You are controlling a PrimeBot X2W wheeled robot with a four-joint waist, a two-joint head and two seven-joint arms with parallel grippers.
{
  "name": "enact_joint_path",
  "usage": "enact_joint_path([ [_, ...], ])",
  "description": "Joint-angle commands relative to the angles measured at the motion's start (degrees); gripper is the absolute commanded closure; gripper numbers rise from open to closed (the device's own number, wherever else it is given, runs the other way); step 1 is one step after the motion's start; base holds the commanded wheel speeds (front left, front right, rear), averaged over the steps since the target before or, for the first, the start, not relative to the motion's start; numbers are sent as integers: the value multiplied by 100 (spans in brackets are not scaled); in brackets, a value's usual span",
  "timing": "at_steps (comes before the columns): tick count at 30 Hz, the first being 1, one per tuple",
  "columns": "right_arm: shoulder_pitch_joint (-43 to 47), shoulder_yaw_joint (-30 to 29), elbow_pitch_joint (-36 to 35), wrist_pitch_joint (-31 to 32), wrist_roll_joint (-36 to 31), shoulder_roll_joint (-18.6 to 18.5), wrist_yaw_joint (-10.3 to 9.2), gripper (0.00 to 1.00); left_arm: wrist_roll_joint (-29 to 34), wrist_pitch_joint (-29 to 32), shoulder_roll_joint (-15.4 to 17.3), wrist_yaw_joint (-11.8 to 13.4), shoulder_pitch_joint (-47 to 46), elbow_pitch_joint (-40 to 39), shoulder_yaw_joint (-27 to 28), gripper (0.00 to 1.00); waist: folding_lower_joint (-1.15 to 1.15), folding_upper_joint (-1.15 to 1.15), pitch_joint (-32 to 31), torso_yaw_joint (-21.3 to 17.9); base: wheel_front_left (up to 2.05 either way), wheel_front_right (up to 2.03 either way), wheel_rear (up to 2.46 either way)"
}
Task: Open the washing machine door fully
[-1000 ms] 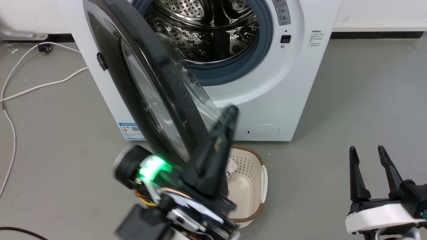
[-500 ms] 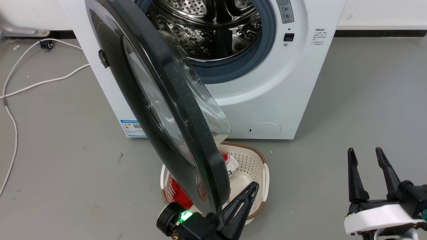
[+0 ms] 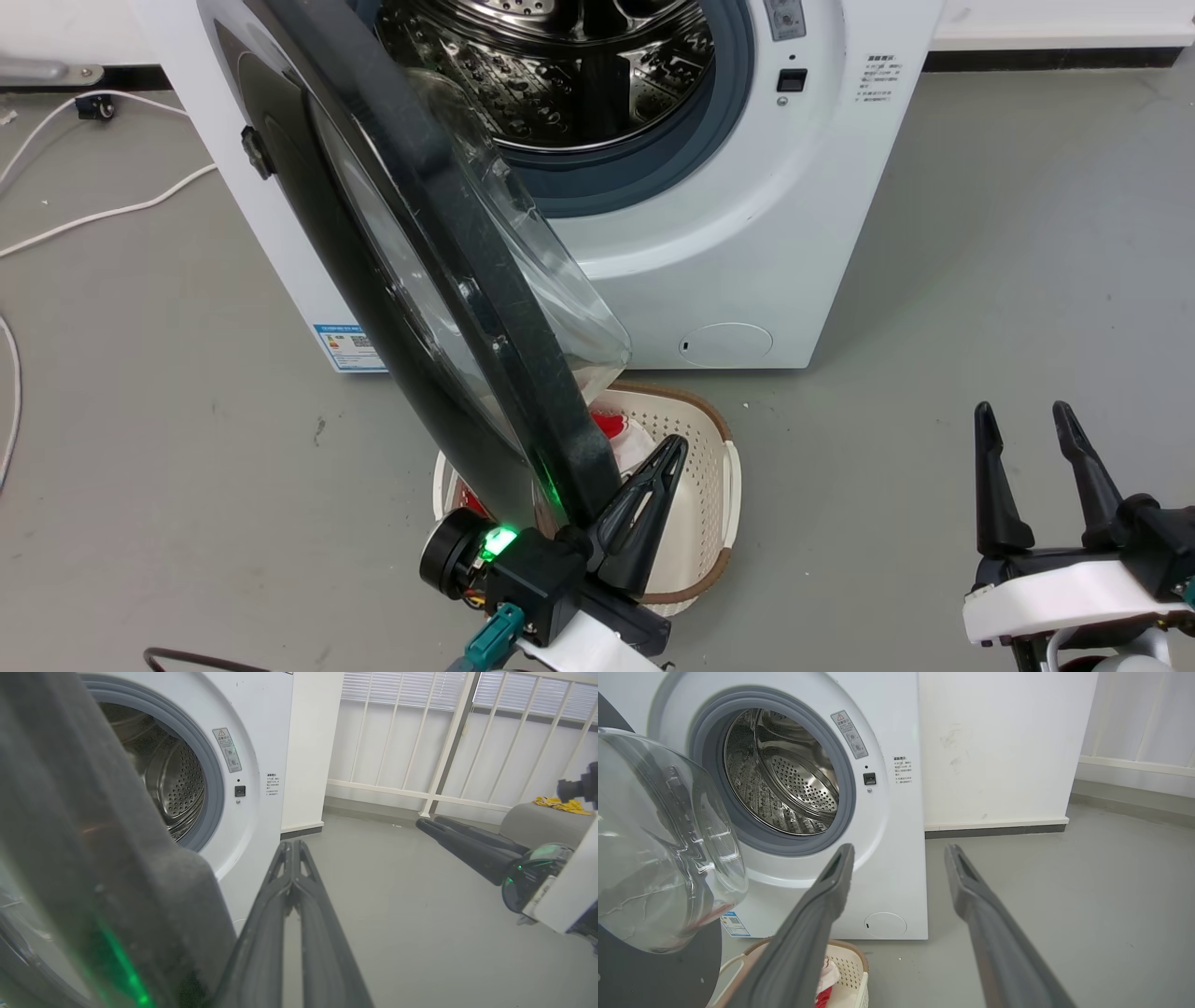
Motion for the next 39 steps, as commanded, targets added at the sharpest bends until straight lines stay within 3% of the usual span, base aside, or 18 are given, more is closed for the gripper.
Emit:
enact_joint_path([
  [1,-63,1,11,-38,27,14,-4,0,-33,-41,8,53,-62,42,48,100,0,0,19,-18,0,0,0],
  [13,-112,-17,86,-56,56,14,-4,0,-33,-88,113,341,293,-145,150,100,0,0,13,20,0,0,0],
  [39,166,-37,28,32,92,13,-4,0,-143,142,526,943,1411,-868,331,100,0,0,-224,788,0,0,0],
])
